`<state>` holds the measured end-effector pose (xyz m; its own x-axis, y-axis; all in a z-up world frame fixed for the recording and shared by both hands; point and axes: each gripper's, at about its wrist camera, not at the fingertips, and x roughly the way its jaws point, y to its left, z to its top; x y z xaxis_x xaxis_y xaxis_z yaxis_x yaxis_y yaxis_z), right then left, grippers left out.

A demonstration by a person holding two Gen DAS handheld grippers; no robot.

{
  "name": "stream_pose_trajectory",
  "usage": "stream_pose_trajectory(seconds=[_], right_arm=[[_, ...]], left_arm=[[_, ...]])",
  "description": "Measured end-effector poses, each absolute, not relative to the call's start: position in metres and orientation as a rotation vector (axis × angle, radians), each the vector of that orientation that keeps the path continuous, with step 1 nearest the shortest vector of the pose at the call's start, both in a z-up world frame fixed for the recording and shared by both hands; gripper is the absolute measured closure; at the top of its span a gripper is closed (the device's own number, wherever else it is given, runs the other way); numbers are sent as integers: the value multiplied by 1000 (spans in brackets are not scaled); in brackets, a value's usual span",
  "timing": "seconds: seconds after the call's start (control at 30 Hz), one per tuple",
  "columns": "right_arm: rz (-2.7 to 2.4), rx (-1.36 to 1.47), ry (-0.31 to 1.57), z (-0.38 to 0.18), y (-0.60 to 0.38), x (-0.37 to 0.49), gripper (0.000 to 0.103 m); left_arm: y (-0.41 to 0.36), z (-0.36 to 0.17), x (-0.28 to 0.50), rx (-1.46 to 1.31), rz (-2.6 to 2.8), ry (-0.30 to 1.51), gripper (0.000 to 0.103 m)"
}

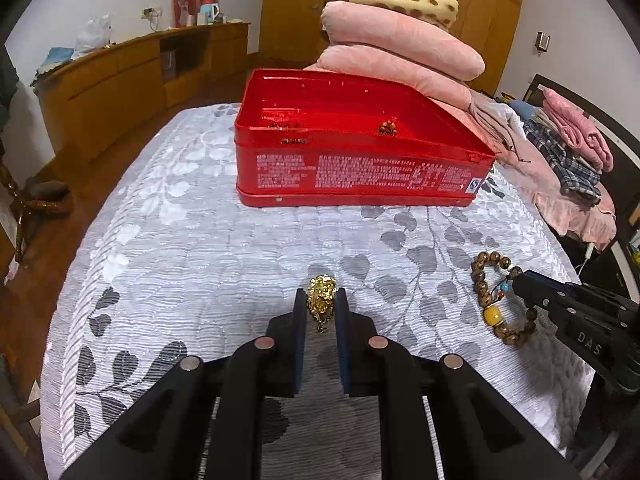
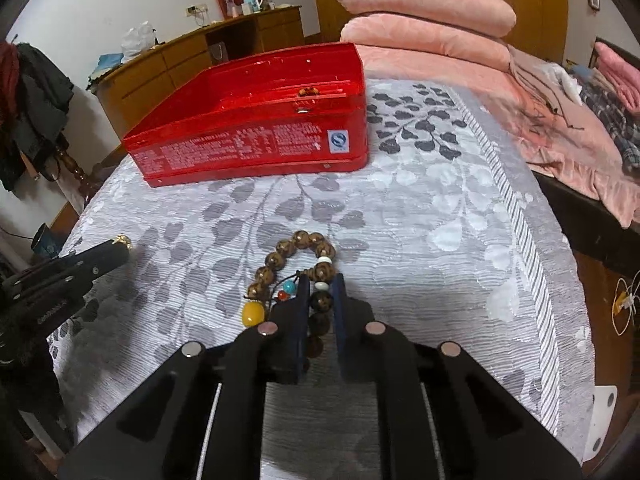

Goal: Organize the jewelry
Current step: 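Lift the gold pendant with the left tool while the right tool lifts the bracelet, then carry the pendant in the left tool and bracelet in the right tool over the red box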

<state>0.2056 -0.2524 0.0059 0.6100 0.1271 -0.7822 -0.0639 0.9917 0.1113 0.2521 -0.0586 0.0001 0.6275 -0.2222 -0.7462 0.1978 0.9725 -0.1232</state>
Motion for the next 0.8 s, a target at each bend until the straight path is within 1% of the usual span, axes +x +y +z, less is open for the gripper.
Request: stream_pose_trajectory(seconds=[0.43, 0.8], right_arm=[[146, 20, 826, 50, -237, 206, 93], [154, 6, 825, 58, -229, 217, 93]], left_arm=[[-63, 26, 260, -34, -256, 809, 89], [-64, 42, 265, -37, -263, 782, 89]])
